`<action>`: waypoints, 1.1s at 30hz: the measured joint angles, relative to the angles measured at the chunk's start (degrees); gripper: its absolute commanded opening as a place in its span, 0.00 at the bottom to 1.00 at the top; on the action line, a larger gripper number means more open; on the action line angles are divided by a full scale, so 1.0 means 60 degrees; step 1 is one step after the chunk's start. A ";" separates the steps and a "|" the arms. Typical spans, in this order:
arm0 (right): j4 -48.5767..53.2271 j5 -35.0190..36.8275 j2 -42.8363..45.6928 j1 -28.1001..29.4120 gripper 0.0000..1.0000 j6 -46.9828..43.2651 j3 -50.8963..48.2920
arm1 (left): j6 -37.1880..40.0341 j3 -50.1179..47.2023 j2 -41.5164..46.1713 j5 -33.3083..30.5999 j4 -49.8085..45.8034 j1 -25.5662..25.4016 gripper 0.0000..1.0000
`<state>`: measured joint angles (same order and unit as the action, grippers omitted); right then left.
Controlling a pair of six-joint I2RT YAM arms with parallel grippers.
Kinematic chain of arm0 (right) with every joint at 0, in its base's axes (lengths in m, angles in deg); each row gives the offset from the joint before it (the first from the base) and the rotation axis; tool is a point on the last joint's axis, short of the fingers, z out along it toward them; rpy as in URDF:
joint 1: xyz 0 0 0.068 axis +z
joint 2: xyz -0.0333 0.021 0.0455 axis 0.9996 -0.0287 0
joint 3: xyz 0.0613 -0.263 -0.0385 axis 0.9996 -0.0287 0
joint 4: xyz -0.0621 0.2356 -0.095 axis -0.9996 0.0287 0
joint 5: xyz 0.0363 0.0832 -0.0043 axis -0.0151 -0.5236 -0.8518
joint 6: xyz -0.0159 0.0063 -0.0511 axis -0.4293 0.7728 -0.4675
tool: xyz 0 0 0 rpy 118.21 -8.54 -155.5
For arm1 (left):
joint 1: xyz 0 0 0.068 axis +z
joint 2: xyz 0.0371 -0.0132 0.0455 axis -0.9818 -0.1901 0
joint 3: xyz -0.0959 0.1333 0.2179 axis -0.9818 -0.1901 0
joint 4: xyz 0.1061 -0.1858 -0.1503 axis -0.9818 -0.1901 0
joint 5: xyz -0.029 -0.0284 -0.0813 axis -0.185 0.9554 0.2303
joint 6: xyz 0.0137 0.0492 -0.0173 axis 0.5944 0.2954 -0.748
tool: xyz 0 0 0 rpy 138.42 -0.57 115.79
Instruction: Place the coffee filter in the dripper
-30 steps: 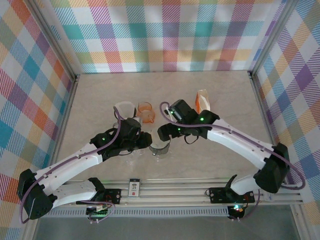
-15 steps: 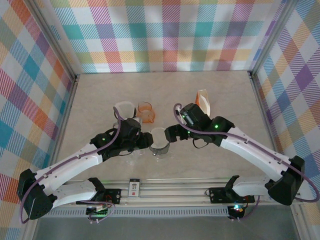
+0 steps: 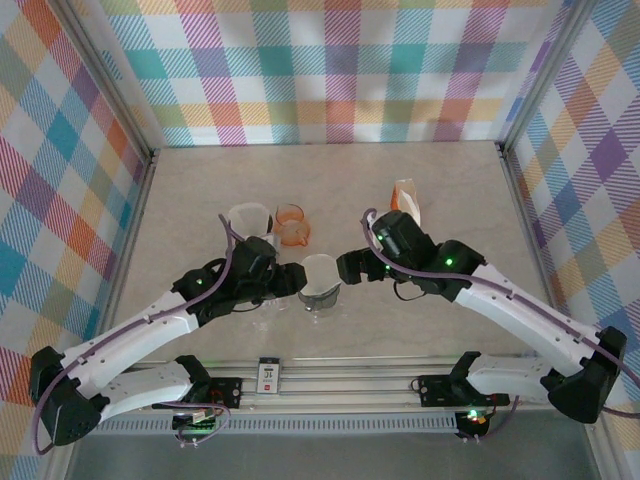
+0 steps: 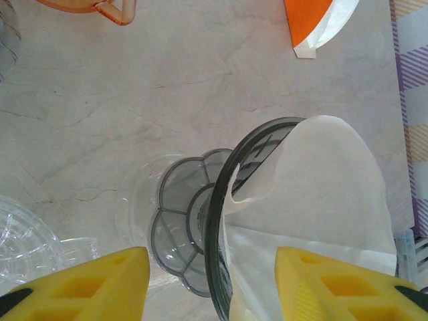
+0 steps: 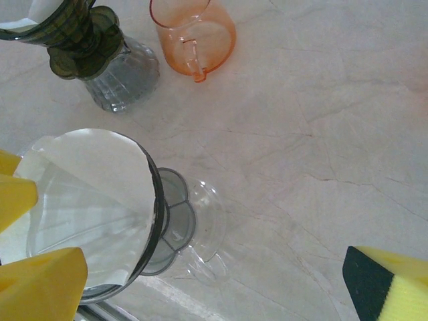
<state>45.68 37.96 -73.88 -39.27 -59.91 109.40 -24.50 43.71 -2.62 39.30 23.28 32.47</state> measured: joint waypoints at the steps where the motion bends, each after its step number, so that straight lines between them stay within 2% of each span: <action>1: 0.0000 0.0044 0.0080 0.0000 0.99 0.0040 -0.0036 | 0.0000 0.0000 0.0069 -0.0004 -0.0058 0.0000 0.54; 9: 0.0015 0.0138 0.0903 0.0000 1.00 0.0157 -0.0718 | -0.0204 -0.0007 0.1166 -0.0510 -0.1078 0.0025 0.55; 12: -0.0076 0.0007 0.1115 0.0000 0.94 0.0193 -0.1286 | -0.0426 -0.0142 0.1708 -0.0820 -0.1541 0.0047 0.56; 15: -0.0208 -0.0372 0.1330 0.0000 0.83 0.0310 -0.2171 | -0.0721 -0.0488 0.2269 -0.1162 -0.2273 0.0120 0.56; 19: -0.0860 -0.1260 0.1497 0.0000 0.71 0.0514 -0.3486 | -0.1133 -0.1035 0.2787 -0.1366 -0.3013 0.0477 0.56; 26: -0.2572 -0.2590 0.0769 0.0339 0.62 0.0929 -0.4830 | -0.1574 -0.1891 0.3082 -0.1249 -0.3366 0.1279 0.55; 33: -0.4346 -0.3275 -0.0244 0.0488 0.55 0.1137 -0.5472 | -0.1716 -0.1945 0.3089 -0.1089 -0.3384 0.1603 0.55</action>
<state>19.60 18.31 -75.35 -36.34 -53.09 76.57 -34.79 32.04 15.92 32.76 2.98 42.09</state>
